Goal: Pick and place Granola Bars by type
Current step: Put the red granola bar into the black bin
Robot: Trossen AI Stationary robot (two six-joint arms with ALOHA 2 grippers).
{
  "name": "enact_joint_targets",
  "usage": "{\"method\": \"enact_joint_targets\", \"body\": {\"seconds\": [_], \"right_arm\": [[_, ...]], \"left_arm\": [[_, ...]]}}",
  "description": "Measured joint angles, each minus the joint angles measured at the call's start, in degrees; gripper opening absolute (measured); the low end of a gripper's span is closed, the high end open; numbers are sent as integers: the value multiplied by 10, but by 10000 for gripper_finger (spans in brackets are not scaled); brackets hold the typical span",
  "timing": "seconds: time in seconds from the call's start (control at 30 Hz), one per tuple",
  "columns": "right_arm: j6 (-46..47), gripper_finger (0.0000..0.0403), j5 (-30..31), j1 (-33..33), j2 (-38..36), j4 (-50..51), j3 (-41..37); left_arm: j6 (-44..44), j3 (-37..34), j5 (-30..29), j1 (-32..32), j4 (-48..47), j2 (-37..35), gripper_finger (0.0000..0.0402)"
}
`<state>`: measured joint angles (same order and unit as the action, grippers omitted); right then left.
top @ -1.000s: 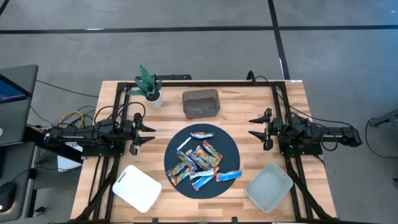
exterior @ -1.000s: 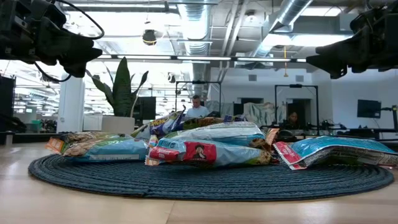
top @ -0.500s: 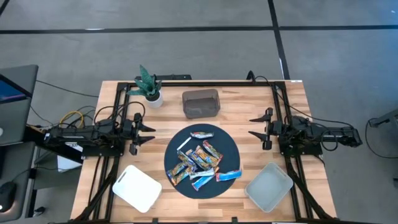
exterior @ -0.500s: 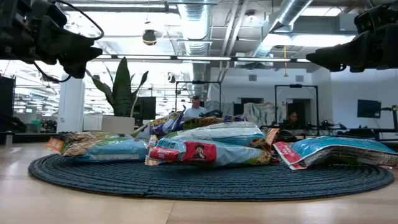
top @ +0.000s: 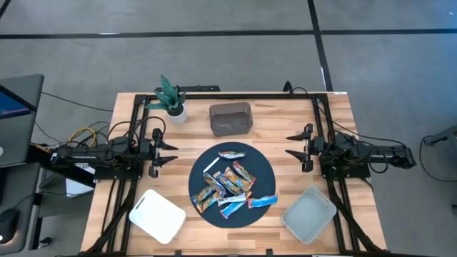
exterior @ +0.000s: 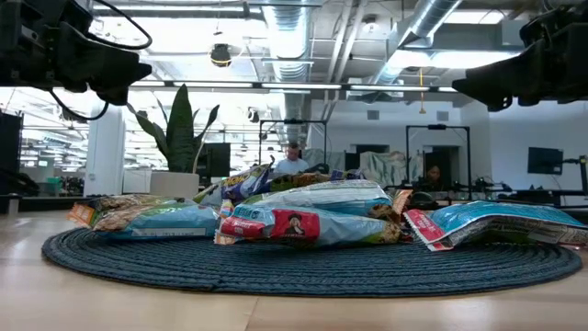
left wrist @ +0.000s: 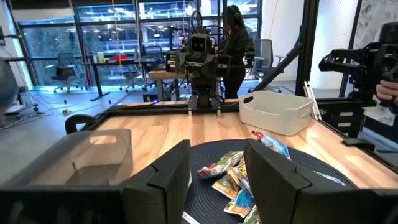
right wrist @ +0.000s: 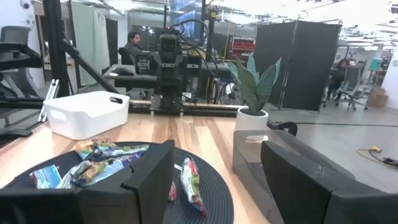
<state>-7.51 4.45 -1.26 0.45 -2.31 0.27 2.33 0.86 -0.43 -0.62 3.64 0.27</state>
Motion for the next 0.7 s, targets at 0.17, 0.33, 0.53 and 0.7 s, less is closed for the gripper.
{"method": "enact_joint_targets", "body": {"seconds": [0.17,0.33,0.53,0.7], "right_arm": [[17,234,-2,0,0,8,0],[81,234,-21,0,0,12,0],[91,234,-23,0,0,3,0],[91,234,-22,0,0,-52,0]], "left_arm": [[13,0,-13,0,6,0,145],[17,1,-44,0,3,0,145],[12,1,-49,0,-15,0,145],[-15,-1,-45,0,-13,1,145]]}}
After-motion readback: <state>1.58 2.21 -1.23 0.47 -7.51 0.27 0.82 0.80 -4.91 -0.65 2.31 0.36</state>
